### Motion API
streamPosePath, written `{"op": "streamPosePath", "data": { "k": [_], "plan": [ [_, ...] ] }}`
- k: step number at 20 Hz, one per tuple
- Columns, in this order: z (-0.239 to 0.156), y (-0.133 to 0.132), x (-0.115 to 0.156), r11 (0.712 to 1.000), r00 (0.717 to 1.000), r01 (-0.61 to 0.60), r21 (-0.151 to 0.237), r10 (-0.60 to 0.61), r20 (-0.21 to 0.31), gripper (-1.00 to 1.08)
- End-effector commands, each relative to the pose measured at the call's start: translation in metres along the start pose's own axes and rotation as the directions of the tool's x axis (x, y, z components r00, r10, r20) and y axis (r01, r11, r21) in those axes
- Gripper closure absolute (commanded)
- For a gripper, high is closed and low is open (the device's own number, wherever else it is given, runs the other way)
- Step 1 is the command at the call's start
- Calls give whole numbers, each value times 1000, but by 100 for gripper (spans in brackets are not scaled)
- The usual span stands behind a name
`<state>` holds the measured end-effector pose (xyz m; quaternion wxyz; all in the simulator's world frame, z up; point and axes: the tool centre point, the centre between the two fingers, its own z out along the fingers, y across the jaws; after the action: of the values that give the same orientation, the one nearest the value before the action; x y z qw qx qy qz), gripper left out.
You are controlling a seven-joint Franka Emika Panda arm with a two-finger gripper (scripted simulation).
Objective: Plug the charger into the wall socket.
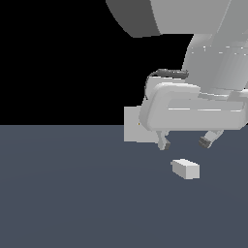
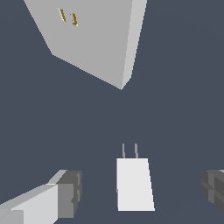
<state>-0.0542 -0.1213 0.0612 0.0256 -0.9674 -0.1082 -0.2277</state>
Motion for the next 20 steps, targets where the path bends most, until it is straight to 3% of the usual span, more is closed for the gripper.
{"op": "streamPosePath", "data": {
  "k": [1,16,17,20],
  "plan": [
    [4,0,-2,1000,1000,1,0,-1,1,-92],
    [44,0,-23,1000,1000,4,0,-4,1,-92],
    [44,0,-23,1000,1000,4,0,-4,1,108],
    [44,0,-23,1000,1000,4,0,-4,1,108]
  ]
}}
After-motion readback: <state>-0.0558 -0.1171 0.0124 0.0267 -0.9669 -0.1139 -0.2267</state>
